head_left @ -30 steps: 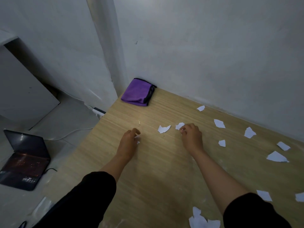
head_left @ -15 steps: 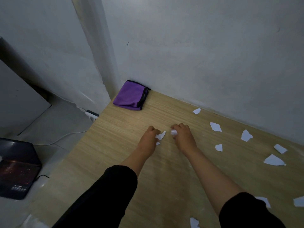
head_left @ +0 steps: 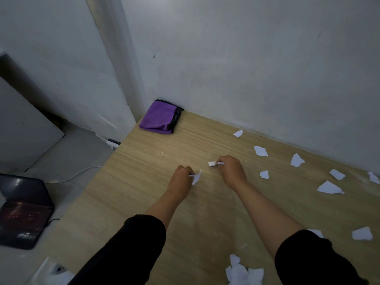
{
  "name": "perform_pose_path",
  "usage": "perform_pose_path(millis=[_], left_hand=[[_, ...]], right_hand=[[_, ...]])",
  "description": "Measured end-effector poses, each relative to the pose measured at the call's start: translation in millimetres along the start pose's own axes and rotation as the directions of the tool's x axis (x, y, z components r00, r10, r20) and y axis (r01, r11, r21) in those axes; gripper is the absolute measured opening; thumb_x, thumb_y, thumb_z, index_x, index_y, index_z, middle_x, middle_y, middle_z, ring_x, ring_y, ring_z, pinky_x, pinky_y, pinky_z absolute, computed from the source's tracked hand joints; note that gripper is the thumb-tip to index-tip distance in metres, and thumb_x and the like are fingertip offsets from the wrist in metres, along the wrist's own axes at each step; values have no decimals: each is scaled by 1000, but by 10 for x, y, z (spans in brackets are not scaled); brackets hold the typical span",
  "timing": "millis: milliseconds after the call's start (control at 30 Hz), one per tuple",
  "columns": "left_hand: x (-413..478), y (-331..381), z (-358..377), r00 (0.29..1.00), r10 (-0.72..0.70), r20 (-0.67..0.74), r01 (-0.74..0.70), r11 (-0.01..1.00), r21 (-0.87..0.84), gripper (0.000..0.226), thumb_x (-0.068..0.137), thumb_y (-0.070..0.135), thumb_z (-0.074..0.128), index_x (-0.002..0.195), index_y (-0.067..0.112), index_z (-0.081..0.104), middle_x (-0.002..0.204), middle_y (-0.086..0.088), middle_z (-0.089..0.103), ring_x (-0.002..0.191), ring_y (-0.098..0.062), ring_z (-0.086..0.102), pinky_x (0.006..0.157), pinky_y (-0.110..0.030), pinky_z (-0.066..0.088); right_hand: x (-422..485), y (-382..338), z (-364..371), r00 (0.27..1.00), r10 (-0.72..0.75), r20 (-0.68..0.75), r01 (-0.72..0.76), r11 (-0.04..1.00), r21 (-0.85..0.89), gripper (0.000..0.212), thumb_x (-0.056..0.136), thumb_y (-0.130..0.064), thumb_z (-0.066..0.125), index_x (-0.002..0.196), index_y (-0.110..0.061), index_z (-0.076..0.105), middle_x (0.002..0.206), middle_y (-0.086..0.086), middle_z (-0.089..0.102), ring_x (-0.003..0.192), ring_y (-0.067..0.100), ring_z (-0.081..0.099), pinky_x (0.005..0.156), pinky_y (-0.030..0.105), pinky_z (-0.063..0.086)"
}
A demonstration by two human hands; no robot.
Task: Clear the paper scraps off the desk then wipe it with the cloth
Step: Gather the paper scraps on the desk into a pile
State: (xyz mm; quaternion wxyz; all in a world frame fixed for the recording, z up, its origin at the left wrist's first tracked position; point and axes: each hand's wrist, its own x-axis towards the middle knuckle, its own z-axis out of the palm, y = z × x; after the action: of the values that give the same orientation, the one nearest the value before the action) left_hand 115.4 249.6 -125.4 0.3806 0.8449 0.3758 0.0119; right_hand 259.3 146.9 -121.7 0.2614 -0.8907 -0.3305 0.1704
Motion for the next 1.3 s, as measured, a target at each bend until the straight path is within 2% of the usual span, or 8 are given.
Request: perform_pose_path(millis=[133, 267, 333, 567, 767, 1000, 1133, 1300], left_hand=[[-104, 5, 45, 999, 14, -46, -16, 998, -55, 19, 90, 4, 49, 102, 3, 63, 108, -17, 53, 85, -18, 50, 72, -24, 37], [-84, -11, 33, 996, 7, -88, -16, 994, -106, 16, 88, 5, 52, 97, 4, 65, 100, -12, 55, 82, -15, 50, 69, -19, 36], [-47, -28, 24, 994, 5, -108, -20, 991, -135, 14, 87, 5, 53, 94, 4, 65, 96, -10, 57, 80, -14, 51, 60, -9, 35], [58, -116, 29, 989, -18, -145, -12, 980, -201, 13, 85, 10, 57, 94, 8, 66, 95, -10, 66, 81, -14, 56, 70, -23, 41], [60, -119, 50, 992, -33, -122, 5, 975, -223, 16, 86, 11, 58, 99, 7, 66, 95, -8, 68, 80, -12, 57, 63, -16, 40], [-171, -35, 149, 987, 27, -158, -59, 977, -204, 11, 85, 12, 58, 91, 10, 67, 91, -7, 67, 79, -13, 57, 65, -19, 41], [-492, 19, 317, 986, 55, -159, -94, 965, -246, 8, 84, 13, 60, 89, 15, 67, 88, -3, 66, 78, -13, 58, 63, -9, 38], [-1030, 207, 537, 986, 135, -94, -156, 946, -284, 15, 82, 14, 65, 95, 16, 60, 76, 0, 62, 64, -8, 56, 56, -8, 39]], right_hand=[[-12, 67, 6, 1000, -5, -6, 6, 1000, 28, 31, 90, 3, 42, 111, -6, 64, 111, 12, 57, 104, 25, 54, 74, 21, 34], [34, 46, 72, 999, -38, 29, 36, 998, 48, 42, 92, -1, 42, 133, -10, 47, 143, 9, 40, 127, 27, 39, 100, 27, 32], [63, 32, 102, 998, -51, 33, 49, 998, 35, 46, 92, -3, 43, 137, -13, 42, 144, 7, 39, 127, 27, 36, 103, 31, 31], [206, 24, 175, 998, -56, -20, 53, 992, -114, 19, 89, -5, 50, 103, -7, 62, 109, 7, 58, 103, 23, 47, 75, 27, 38], [125, 76, 87, 997, -53, -50, 53, 998, -18, 8, 86, -9, 57, 88, -5, 64, 96, 7, 62, 93, 26, 53, 70, 26, 35], [-269, 132, -67, 984, 120, -134, -73, 948, 311, 18, 88, -9, 58, 103, -1, 62, 108, 10, 63, 97, 18, 56, 78, 21, 35], [-599, 285, -127, 981, 179, -75, -148, 940, 307, 25, 91, -15, 53, 112, -1, 59, 114, 14, 59, 105, 24, 55, 80, 20, 33], [-1191, 565, -195, 983, 175, 57, -183, 952, 245, 7, 95, -15, 45, 92, -14, 50, 113, 19, 56, 91, 15, 48, 71, 20, 28]])
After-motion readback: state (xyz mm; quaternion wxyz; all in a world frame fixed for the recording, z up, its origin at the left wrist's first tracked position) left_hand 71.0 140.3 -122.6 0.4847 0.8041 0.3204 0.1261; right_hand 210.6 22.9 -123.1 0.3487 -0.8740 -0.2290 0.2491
